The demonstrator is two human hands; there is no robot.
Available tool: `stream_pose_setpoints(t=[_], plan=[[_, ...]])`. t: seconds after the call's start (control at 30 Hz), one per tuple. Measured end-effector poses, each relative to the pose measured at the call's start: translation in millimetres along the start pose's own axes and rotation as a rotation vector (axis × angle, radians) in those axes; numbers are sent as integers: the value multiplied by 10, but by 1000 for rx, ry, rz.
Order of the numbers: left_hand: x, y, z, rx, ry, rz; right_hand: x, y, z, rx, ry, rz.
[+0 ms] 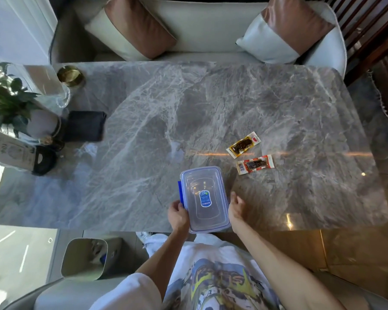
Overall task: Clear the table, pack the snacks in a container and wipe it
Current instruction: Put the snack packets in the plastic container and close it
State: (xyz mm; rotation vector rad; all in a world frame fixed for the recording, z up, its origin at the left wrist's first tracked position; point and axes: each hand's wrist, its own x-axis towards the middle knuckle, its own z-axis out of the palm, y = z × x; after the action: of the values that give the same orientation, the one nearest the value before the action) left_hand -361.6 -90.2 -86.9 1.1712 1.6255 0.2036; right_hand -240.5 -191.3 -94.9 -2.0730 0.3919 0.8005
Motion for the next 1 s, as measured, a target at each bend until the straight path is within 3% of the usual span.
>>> stream_pose_setpoints(t=[0.1, 0.23, 0.3, 0.43, 0.53, 0.73, 0.87, 1.0], plan=[[-1, 81, -32, 69, 43, 99, -27, -47, -114, -138, 56, -196], [-61, 253, -3, 178, -19, 126, -73, -57, -183, -187, -254, -294], [-139, 384, -12, 266, -63, 70, -83, -86, -233, -182, -258, -309], [-352, 708, -25, 396, -162, 11, -122, -189, -437, 73, -356, -281], [-405, 926, 66, 508, -259, 169, -127, -263, -711, 296, -415, -206], [63, 1232, 265, 974, -283, 627, -23, 135, -1494, 518, -113, -85], [500, 1110, 248, 1024, -505, 547, -36, 621, -1859, 565, 53, -9], [541, 829, -65, 799, -324, 413, -12, 839, -1938, 548, 86, 39]])
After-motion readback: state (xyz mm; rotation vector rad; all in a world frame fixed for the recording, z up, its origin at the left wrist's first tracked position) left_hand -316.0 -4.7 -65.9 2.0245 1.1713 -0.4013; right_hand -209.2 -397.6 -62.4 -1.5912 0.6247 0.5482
